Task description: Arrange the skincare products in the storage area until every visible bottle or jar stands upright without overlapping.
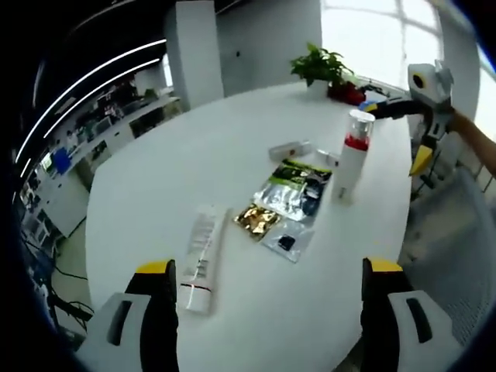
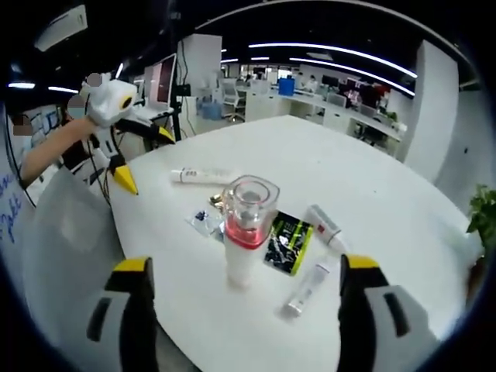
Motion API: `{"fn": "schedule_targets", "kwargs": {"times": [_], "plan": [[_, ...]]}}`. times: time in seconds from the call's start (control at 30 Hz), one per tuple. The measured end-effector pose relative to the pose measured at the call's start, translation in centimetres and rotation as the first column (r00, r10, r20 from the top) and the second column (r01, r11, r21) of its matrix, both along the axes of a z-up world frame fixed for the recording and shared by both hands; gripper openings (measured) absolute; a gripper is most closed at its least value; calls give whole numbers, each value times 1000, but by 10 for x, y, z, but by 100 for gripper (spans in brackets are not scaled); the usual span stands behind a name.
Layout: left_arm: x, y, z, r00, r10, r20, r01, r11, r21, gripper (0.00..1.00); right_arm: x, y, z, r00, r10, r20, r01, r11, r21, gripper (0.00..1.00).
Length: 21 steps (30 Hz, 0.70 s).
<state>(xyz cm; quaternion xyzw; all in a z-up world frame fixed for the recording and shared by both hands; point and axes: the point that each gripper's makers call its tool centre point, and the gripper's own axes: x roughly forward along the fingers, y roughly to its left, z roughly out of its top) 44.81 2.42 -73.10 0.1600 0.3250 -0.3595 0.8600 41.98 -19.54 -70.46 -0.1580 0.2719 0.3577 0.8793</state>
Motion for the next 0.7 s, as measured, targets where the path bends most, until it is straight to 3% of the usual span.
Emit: {"fn": "schedule_targets", "kwargs": {"times": [0.33, 0.7], "plan": [[23, 7, -17, 998, 1, -56, 0, 1000, 30, 97, 7, 3, 4, 1000, -15, -4, 15, 999, 28, 100], [45, 13, -29, 997, -10, -75, 18, 994, 109, 97, 9, 5, 2, 1000, -12, -14, 13, 999, 42, 100]]}}
